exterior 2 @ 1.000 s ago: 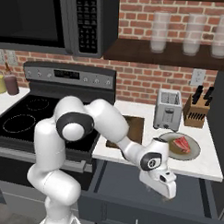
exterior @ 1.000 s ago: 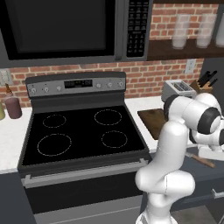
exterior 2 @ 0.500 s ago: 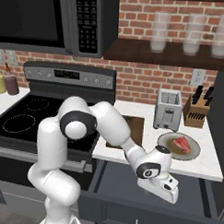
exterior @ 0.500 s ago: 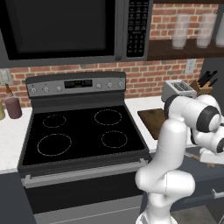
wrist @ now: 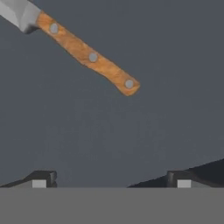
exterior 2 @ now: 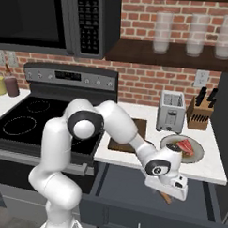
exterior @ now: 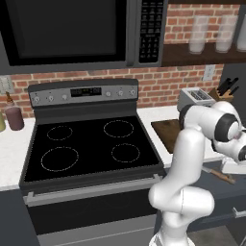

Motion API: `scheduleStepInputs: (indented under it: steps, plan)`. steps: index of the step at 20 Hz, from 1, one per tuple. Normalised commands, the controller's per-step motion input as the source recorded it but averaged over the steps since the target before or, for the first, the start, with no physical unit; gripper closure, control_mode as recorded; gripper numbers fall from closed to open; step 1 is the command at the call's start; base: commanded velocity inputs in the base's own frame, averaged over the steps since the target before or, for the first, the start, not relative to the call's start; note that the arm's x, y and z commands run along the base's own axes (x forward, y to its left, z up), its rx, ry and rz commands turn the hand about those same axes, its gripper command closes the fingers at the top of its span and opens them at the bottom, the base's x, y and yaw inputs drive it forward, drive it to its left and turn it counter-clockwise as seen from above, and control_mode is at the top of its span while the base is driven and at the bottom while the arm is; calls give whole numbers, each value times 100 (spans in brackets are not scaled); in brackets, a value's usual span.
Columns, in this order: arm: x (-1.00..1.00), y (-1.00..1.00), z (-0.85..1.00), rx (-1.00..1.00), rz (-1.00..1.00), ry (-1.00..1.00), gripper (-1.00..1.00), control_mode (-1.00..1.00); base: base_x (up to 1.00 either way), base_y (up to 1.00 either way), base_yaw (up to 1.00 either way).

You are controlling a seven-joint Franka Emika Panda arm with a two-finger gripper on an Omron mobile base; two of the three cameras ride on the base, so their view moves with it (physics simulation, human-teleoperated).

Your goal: Pick up the knife from the drawer and place it on the cutting board. Then place the meat from the plate to the cutting board.

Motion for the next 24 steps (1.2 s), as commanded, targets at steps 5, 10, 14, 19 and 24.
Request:
scheduleStepInputs:
  steps: [5, 10, 14, 19, 24]
  plan:
    - [15, -2, -43, 0, 21, -12, -100, -100, 0, 0, 0]
    - [15, -6, -22, 0, 23, -20, -100, -100, 0, 0, 0]
    - [26, -24, -5, 3, 20, -15, -100, -100, 0, 0, 0]
    - [33, -18, -16, 2, 14, -2, -100, -100, 0, 0, 0]
    - [38, -15, -15, 3, 7, 0, -100, -100, 0, 0, 0]
